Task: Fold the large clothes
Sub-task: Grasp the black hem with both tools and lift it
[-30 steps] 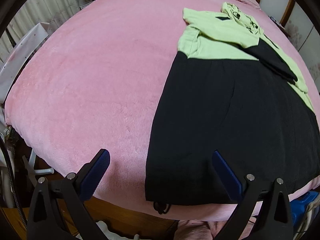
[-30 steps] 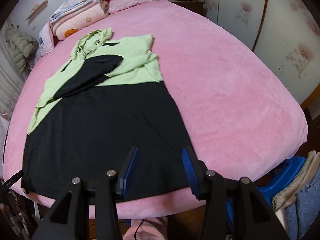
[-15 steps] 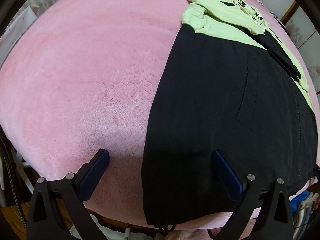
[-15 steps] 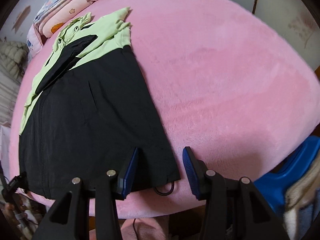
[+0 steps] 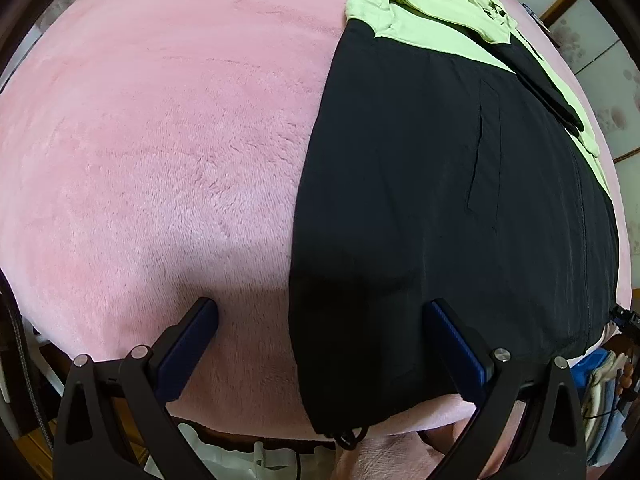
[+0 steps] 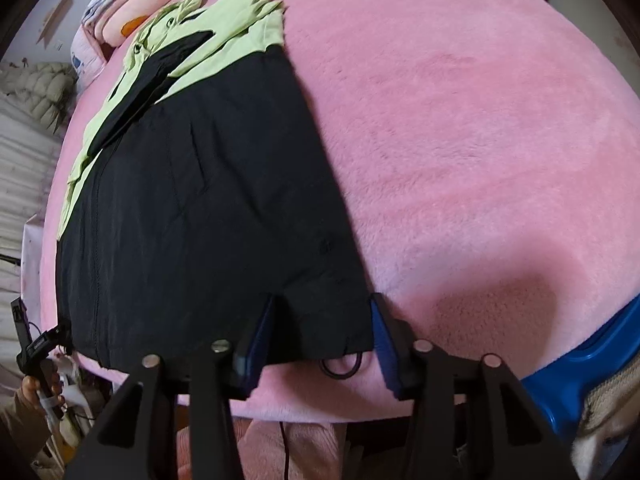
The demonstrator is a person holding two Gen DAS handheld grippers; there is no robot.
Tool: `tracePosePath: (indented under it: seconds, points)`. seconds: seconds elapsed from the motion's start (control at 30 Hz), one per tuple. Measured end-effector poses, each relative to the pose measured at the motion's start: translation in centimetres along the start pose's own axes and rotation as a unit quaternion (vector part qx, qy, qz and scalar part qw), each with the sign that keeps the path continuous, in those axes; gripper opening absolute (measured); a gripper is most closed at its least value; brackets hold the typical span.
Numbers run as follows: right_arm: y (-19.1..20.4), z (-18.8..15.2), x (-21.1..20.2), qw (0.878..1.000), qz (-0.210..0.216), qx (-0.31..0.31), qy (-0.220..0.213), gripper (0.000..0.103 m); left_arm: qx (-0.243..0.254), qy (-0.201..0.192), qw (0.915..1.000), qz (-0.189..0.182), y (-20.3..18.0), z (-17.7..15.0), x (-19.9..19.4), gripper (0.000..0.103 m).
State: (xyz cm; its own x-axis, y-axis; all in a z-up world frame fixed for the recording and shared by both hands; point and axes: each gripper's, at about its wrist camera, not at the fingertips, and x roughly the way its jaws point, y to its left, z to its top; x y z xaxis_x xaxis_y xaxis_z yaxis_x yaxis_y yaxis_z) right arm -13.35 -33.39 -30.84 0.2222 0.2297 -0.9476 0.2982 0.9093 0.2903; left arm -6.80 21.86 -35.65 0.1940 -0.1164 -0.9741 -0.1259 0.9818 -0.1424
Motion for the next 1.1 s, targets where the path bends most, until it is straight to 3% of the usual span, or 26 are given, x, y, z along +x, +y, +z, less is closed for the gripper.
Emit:
tracePosePath:
  seconds: [0.1,0.17,0.23,0.27,0.3,0.33,0.43,0.53,0.67,0.83,0.97,1.1]
  points:
    - [0.1,0.1,-0.1,1.0,0.002,0.002,0.01,0.031,-0.007,0.006,0.9999,0.005,-0.4,0.2,0.2,0.096]
    - [0.6,0.1,-0.5,1.0,-0.007,-0.006,0.012,0.027,-0.007,0.011,0.9998,0.013,-1.0,0.5,0.2,0.082]
    - [1.3,0.1,-1.1,0.999,-0.022,-0.022,0.013,0.024,0.001,0.014,0.9998,0.015,-1.8,0.8,-0.1,0.045]
    - [1.7,0.1,-1.4,0.999,-0.029,-0.028,0.012,0.024,0.006,0.019,0.9996,0.021,-2.4,1.0,-0.4,0.036]
    - [2.0,0.1,-1.8,0.999,-0.033,-0.032,0.012,0.023,0.01,0.023,0.999,0.038,-2.8,1.2,-0.5,0.018]
    - [2.4,0.3,-2.3,0.999,-0.04,-0.035,0.01,0.023,0.012,0.03,0.9983,0.049,-3.2,1.4,-0.7,0.012]
    - [3.1,0.7,-4.1,0.998,-0.044,-0.033,0.002,0.023,0.009,0.048,0.996,0.074,-4.4,2.5,-1.3,0.007]
    - [4.4,1.2,-6.9,0.998,-0.04,-0.04,-0.02,0.022,-0.012,0.049,0.9959,0.074,-4.7,3.2,-2.8,0.004]
    - [6.5,2.2,-11.5,0.996,-0.023,-0.05,-0.068,0.022,-0.069,0.024,0.9969,0.031,-4.2,4.4,-6.6,0.004]
    - [9.6,4.0,-16.6,0.988,0.001,-0.053,-0.142,0.022,-0.088,-0.028,0.9956,-0.014,-4.1,7.1,-11.9,0.004]
    - [10.9,6.2,-19.5,0.981,0.025,-0.04,-0.189,0.022,-0.125,-0.067,0.9882,-0.059,-3.3,9.6,-16.0,0.003]
    - [11.6,8.5,-20.8,0.978,0.037,-0.027,-0.205,0.022,-0.16,-0.093,0.9778,-0.099,-3.5,12.8,-18.7,0.003]
